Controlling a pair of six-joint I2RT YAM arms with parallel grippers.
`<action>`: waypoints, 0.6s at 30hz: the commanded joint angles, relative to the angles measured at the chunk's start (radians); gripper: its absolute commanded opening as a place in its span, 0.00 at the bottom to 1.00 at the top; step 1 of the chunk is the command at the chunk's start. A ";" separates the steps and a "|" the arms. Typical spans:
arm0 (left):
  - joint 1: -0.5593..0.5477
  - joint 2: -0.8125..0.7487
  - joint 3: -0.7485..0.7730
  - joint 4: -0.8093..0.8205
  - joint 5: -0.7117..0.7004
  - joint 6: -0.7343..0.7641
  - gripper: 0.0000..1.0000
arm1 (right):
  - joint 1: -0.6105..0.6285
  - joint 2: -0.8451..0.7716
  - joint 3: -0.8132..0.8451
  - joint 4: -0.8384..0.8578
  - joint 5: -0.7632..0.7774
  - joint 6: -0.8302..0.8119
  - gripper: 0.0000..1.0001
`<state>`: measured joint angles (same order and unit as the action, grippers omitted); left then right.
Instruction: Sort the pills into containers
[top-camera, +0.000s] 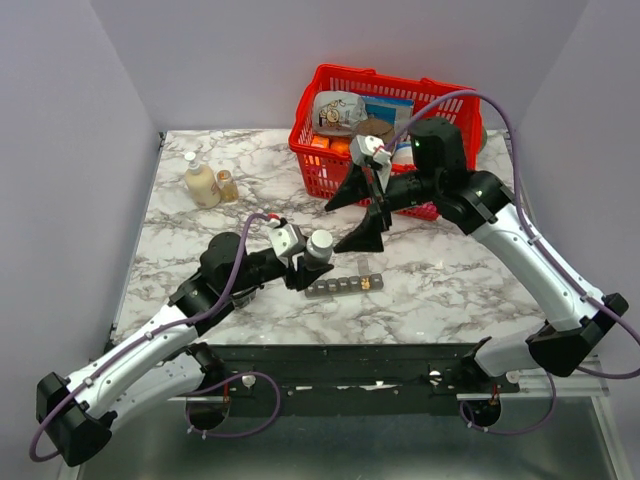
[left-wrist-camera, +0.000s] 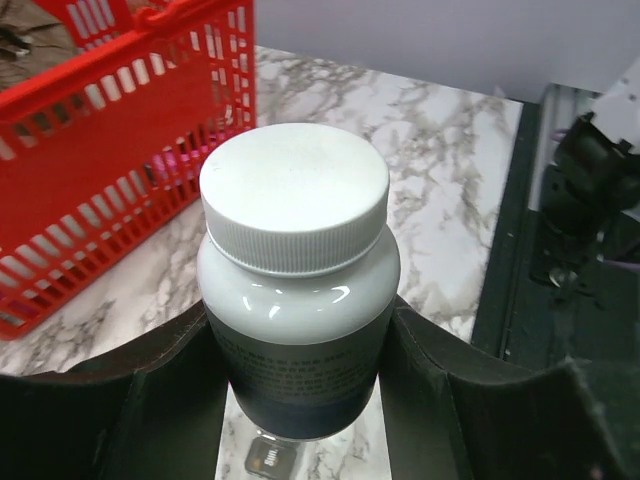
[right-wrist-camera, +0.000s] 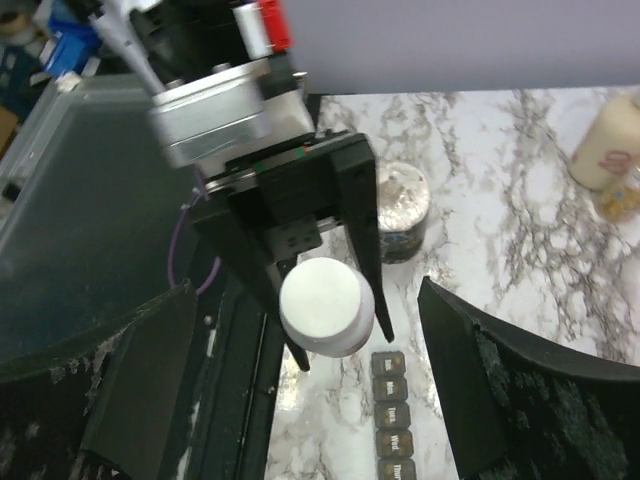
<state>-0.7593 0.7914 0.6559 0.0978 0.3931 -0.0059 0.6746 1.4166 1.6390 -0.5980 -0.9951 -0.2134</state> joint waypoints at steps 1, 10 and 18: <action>0.020 -0.008 0.024 -0.018 0.251 -0.051 0.00 | 0.006 -0.019 -0.011 -0.282 -0.249 -0.402 1.00; 0.026 0.045 0.047 0.040 0.398 -0.120 0.00 | 0.040 -0.016 -0.085 -0.356 -0.171 -0.646 0.99; 0.028 0.069 0.057 0.065 0.368 -0.129 0.00 | 0.098 0.001 -0.140 -0.272 -0.116 -0.575 0.94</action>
<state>-0.7387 0.8608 0.6792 0.1001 0.7383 -0.1226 0.7437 1.4017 1.5272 -0.9073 -1.1381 -0.7860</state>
